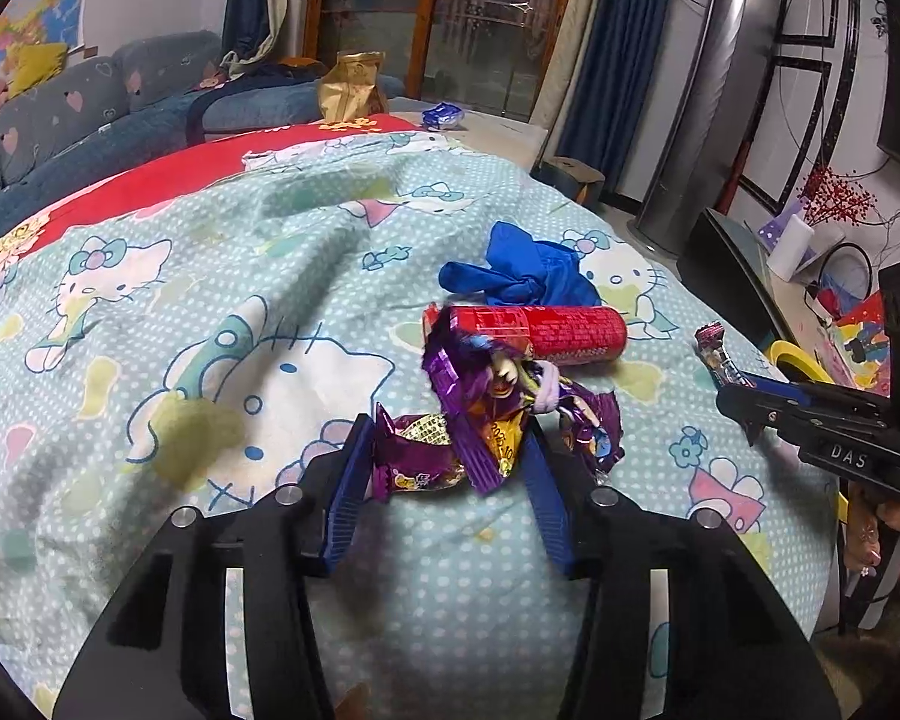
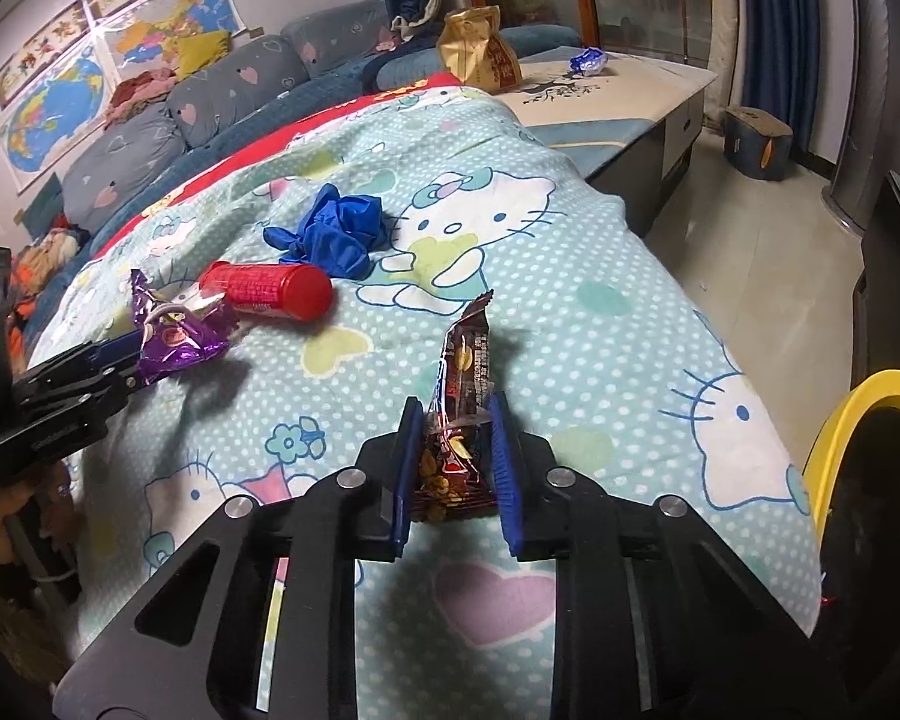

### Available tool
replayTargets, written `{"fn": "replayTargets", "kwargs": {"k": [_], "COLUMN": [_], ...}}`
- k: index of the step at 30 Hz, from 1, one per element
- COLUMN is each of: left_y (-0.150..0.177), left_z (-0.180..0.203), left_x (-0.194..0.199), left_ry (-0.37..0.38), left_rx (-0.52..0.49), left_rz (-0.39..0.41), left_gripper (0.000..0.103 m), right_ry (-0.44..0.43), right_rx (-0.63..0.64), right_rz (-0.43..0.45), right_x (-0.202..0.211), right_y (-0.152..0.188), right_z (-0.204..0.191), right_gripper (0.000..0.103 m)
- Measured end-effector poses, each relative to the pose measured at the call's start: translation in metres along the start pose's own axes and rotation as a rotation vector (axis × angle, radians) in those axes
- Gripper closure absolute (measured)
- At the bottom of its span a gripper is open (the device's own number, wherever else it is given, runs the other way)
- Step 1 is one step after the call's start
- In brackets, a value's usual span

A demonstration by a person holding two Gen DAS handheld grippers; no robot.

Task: Collect trash
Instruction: 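Grasp the purple candy wrappers with the left tool while the right tool grasps the brown chocolate wrapper, then carry the purple wrappers and brown chocolate wrapper with both tools over the yellow bin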

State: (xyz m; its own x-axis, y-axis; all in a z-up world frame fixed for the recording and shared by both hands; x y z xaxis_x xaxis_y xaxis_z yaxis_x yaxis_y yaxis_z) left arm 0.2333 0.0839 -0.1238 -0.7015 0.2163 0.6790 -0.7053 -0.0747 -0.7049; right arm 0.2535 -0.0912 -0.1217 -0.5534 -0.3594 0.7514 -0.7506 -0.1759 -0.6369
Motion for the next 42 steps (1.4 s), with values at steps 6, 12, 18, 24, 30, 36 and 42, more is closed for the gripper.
{"fn": "replayTargets", "kwargs": {"k": [6,12,18,24,30,36,42], "left_y": [0.001,0.004,0.005,0.003,0.000,0.002,0.003], "left_z": [0.009,0.021,0.032,0.052,0.076,0.095,0.108], "left_x": [0.003,0.003,0.007,0.017,0.022,0.024,0.026], "left_ry": [0.034,0.045,0.052,0.076,0.106,0.119,0.133], "left_rx": [-0.012,-0.041,-0.051,-0.077,-0.116,-0.147,-0.164], "left_rz": [0.005,-0.009,0.003,0.023,0.027,0.025,0.024], "left_gripper": [0.073,0.079,0.081,0.082,0.083,0.083,0.083], "right_ry": [-0.003,-0.006,-0.011,-0.010,-0.003,0.010,0.020], "right_rx": [-0.001,0.004,0.009,0.006,-0.004,-0.021,-0.043], "right_rz": [0.008,0.027,0.045,0.061,0.071,0.082,0.097], "right_x": [0.007,0.018,0.029,0.039,0.048,0.055,0.066], "right_y": [0.001,0.002,0.001,0.001,0.003,0.004,0.005], "right_z": [0.003,0.004,0.006,0.014,0.024,0.037,0.053], "right_gripper": [0.087,0.087,0.088,0.088,0.088,0.088,0.088]}}
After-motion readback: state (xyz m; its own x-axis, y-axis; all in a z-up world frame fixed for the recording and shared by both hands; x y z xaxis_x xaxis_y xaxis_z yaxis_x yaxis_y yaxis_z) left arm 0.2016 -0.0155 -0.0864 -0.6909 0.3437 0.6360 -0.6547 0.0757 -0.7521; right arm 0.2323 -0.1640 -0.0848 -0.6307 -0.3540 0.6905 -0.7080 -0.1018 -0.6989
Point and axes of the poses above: each gripper's, at about its wrist camera, not at the fingertips, and x roughly against the way its jaws point, z to its right, y to its underside, the point moved 5 cm from there along -x, roughly the way its jaws point, and after that the axes turned 5 degrees about y, right-handed, at the moved point
